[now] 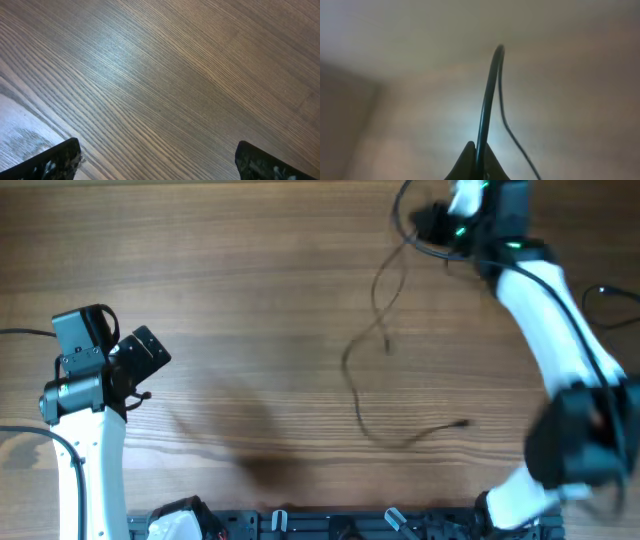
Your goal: Untangle cables
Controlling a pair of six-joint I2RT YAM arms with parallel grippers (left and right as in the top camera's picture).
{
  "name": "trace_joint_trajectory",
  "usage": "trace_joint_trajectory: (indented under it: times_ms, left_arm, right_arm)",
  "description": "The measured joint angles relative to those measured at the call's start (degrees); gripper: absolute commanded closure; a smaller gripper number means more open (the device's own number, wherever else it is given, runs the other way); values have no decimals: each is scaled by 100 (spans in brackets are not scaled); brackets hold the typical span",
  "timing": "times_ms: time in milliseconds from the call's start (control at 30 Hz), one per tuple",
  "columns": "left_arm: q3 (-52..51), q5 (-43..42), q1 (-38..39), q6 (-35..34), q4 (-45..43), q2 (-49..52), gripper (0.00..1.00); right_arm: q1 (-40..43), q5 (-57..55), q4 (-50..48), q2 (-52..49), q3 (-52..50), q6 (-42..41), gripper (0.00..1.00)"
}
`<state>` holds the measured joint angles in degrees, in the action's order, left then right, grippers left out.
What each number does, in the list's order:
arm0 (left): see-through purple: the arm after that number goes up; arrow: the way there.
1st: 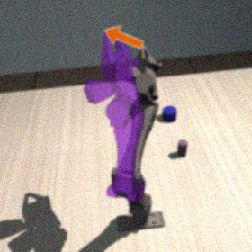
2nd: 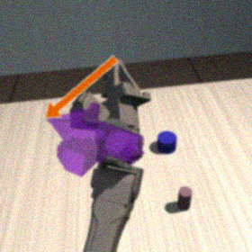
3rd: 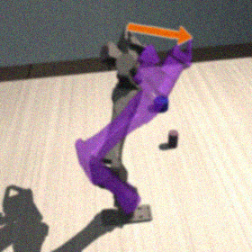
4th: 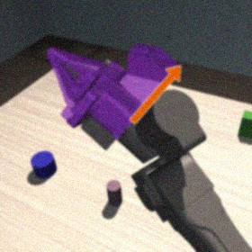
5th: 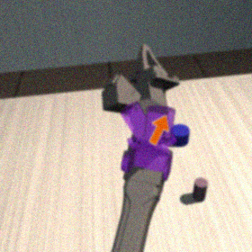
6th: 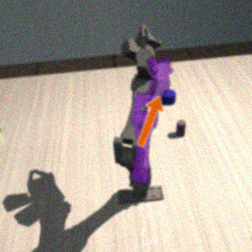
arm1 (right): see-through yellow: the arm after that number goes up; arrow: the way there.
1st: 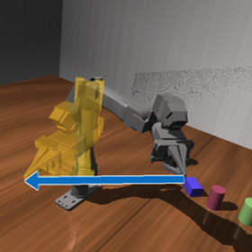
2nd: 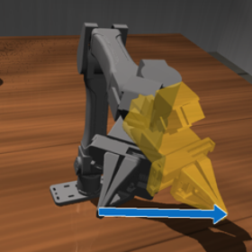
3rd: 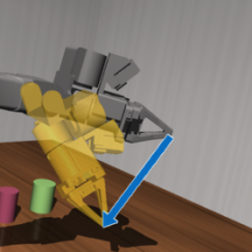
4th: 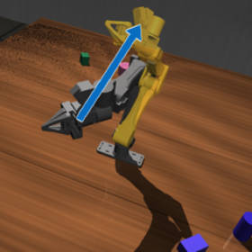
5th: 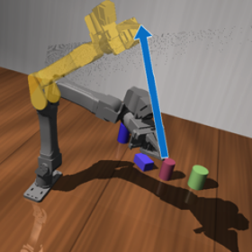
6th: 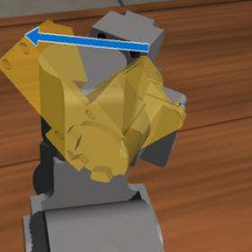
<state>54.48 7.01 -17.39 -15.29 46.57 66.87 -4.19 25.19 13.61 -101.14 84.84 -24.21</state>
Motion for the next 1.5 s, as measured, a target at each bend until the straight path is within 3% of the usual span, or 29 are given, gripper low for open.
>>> trace_joint_trajectory:
  times_ms: [167,433,567,733,933,1033,1200,1367,1500]
  left_arm:
    - [0,0,0,0,0,0,0]
    - [0,0,0,0,11,0,0]
    - [0,0,0,0,13,0,0]
    - [0,0,0,0,9,0,0]
    - [0,0,0,0,11,0,0]
    - [0,0,0,0,13,0,0]
    - [0,0,0,0,9,0,0]
    - [0,-2,0,0,15,0,0]
    - [0,0,0,0,13,0,0]
  right_arm:
    - [0,-2011,-1351,1991,74,317,96]
    - [297,-5499,-3368,2304,57,2905,95]
    - [1252,-6151,-3683,2299,52,3753,96]
    - [2337,-6332,-4354,2284,72,4177,96]
    - [3154,-6330,-4430,2273,837,4540,95]
    - [3176,-6126,-3449,2295,933,4494,96]
    - [3178,-5525,-774,1502,1012,3355,96]
    - [3178,-5265,973,310,962,2153,95]
    - [3178,-4892,2063,-422,916,1305,68]
